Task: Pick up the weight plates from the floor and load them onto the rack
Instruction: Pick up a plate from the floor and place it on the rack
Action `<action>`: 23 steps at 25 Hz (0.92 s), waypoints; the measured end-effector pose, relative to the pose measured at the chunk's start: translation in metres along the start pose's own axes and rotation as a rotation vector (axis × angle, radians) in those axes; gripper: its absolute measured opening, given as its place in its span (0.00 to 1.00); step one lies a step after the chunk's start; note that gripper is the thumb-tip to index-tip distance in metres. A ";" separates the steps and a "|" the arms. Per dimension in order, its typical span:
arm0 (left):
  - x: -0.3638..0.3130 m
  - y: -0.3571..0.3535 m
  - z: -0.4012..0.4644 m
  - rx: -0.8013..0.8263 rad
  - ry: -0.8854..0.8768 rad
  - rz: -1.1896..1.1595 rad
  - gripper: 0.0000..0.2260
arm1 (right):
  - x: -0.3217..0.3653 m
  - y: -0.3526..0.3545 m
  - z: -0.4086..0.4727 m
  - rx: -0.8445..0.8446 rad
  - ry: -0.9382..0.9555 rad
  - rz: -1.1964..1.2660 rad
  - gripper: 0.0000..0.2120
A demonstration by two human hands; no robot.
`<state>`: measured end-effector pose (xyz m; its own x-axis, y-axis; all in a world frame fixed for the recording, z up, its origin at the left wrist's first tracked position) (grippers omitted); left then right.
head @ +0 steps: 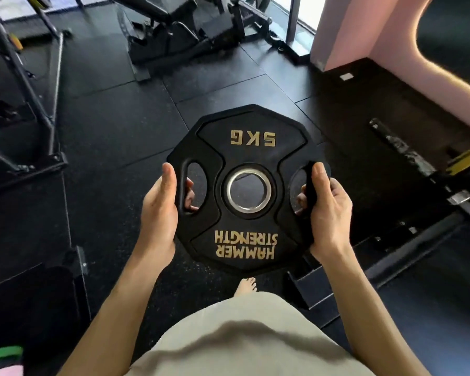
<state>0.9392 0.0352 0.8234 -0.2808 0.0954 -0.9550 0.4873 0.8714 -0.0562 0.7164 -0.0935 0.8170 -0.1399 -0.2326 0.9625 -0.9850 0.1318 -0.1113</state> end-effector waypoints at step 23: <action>-0.139 -0.389 0.511 0.432 -0.017 0.073 0.18 | 0.083 -0.302 0.463 -0.371 -0.023 0.062 0.18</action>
<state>1.2112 -0.5634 0.8296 -0.2208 0.1381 -0.9655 0.8075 0.5811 -0.1015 0.9558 -0.5989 0.8157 -0.2045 -0.2345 0.9504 -0.8716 0.4854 -0.0678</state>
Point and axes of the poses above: each hand's wrist, its own z-axis towards the middle knuckle, its own y-axis out of the back of the hand, x = y × z, the point moved 6 cm from there along z, towards the middle knuckle, and after that the axes turned 12 degrees about -x, right-handed, at the moved point
